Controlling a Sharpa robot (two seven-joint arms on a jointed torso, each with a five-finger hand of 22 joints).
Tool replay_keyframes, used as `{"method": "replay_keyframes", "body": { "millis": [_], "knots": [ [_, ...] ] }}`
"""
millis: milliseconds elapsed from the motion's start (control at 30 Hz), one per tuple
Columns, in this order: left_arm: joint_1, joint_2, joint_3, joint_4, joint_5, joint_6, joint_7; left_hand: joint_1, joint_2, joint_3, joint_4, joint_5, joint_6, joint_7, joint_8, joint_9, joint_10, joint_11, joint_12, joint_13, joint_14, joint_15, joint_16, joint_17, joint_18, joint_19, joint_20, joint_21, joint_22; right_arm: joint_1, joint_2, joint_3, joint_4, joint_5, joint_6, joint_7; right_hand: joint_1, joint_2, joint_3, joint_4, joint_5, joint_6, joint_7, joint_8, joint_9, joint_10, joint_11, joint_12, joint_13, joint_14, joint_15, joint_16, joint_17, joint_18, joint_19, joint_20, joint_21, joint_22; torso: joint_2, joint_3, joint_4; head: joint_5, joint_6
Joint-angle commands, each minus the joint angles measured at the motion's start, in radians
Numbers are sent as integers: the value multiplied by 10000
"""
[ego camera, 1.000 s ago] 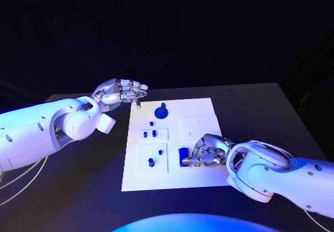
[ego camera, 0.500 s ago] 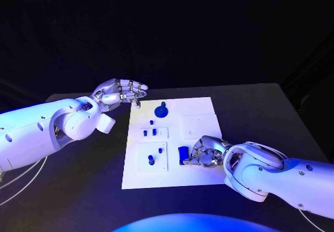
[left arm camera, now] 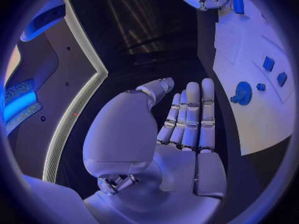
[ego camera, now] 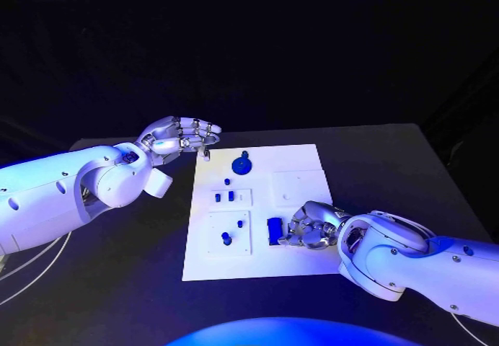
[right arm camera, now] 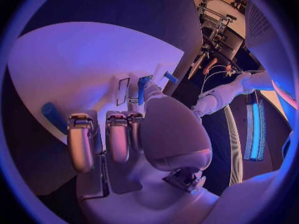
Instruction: Assemble the parts on the task board
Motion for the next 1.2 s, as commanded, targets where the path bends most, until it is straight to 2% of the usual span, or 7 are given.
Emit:
{"method": "replay_keyframes", "body": {
  "millis": [33, 233, 433, 633, 833, 1100, 1200],
  "knots": [
    [5, 8, 6, 28, 40, 150, 42, -35, 99, 7, 47, 62, -62, 457, 72, -9, -26, -37, 44, -15, -51, 12, -48, -13, 149, -32, 7, -37, -16, -35, -5, -15, 0, -112, 146, 24, 40, -66, 72, 25, 49, -7, -77, 29, -12, 948, -46, -4, 2490, 1024, -72, 33, 2630, -142, 1046, -73, 46, 2635, 0, 5, -3, -7, 17],
    [5, 13, 6, 23, 40, 154, 37, -18, 112, 27, 41, 66, -62, 455, 81, -10, -23, -40, 47, -18, -53, 8, -48, -15, 151, -30, 4, -33, -14, -39, -59, -15, 38, -64, 24, 134, -61, -165, 76, 99, 65, 12, -58, 31, -23, 948, -30, -5, 2490, 1024, -62, 33, 2630, -142, 1046, -69, 46, 2635, 5, 9, 1, -13, 24],
    [5, 9, 6, 12, 40, 151, 32, -10, 116, 36, 36, 67, -63, 454, 85, -11, -22, -41, 48, -19, -54, 6, -48, -15, 152, -29, 2, -31, -13, -5, -462, 9, 266, 166, -310, 564, -449, -478, 43, 119, 3, -69, 20, -44, -80, 931, 33, -47, 2471, 1024, -15, 33, 2630, -142, 1046, -37, 46, 2635, -6, 6, 5, -1, 29],
    [5, 6, 5, 9, 40, 130, 29, -10, 116, 36, 36, 67, -63, 454, 85, -11, -22, -41, 48, -19, -54, 6, -48, -15, 152, -29, 2, -31, -13, 349, -1298, 41, 620, 1118, -802, 1473, -612, -683, 205, 113, -85, -257, 134, -203, -170, 864, 131, -197, 2398, 1007, 65, 0, 2555, -142, 1046, 27, 46, 2635, -7, -3, -6, -12, 50],
    [6, 14, 5, 17, 40, 122, 33, -10, 116, 36, 36, 67, -63, 454, 85, -11, -22, -41, 48, -19, -54, 6, -48, -15, 152, -29, 2, -31, -13, 535, -1914, 49, 756, 1123, -1057, 1650, -389, -770, 560, 81, -72, -603, 324, -568, -351, 815, 292, -297, 2354, 999, 200, -18, 2517, -142, 1046, 142, 46, 2635, -8, -4, -12, -43, 70],
    [6, 16, 4, 31, 41, 189, 97, -185, 46, -13, 154, 27, -87, 458, 137, -25, -24, -31, 64, -41, -53, 29, -30, -17, 140, -41, 22, -68, -36, 596, -2519, 47, 582, -237, -770, 1214, -275, -945, 679, 79, -162, -641, 400, -739, -440, 783, 362, -366, 2323, 1002, 264, -12, 2531, -142, 1046, 204, 46, 2635, -5, -3, -5, -167, 107],
    [6, 20, 4, 39, 39, 246, 131, -489, -137, -227, 391, 35, -133, 441, 220, -30, -73, -34, 113, -48, -69, 55, 22, 0, 143, -32, 72, -278, -184, 553, -2619, 36, 524, -789, -558, 795, -249, -971, 724, 83, -194, -611, 402, -766, -456, 762, 370, -411, 2302, 996, 275, -24, 2507, -142, 1046, 218, 46, 2635, -2, -12, -4, -279, 119]
  ]
}}
